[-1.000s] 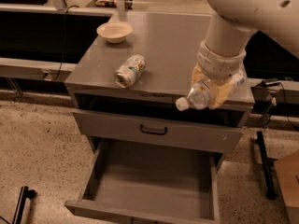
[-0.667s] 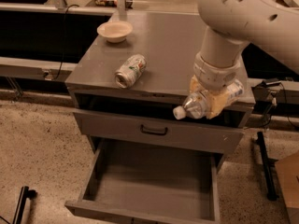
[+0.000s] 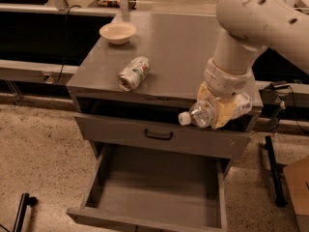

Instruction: Place blue plastic bottle into middle drawer

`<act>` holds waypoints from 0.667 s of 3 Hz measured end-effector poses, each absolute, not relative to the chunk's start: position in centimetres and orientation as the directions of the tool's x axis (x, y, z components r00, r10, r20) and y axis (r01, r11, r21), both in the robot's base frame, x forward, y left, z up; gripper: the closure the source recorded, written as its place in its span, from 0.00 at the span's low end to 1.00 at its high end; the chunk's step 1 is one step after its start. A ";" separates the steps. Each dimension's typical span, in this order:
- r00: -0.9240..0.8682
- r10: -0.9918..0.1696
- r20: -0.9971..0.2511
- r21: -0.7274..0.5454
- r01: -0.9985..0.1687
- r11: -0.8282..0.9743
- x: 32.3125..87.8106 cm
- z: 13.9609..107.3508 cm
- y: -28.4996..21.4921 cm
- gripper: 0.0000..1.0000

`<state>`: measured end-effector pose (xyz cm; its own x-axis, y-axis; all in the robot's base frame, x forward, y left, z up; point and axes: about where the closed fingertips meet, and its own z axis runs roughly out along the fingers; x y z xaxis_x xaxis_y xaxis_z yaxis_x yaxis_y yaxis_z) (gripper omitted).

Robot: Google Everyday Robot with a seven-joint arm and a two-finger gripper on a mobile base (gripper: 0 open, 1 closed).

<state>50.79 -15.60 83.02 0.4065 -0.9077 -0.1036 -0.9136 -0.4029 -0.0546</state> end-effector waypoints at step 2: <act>0.206 -0.904 -0.375 -0.032 -0.977 -0.209 47.9 80.5 -12.1 1.00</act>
Offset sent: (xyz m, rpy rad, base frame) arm -0.0137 0.0100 -0.0144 0.1283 0.0465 -0.1073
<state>47.87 -12.12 80.54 0.2059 -0.9040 -0.3747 -0.9773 -0.2092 -0.0322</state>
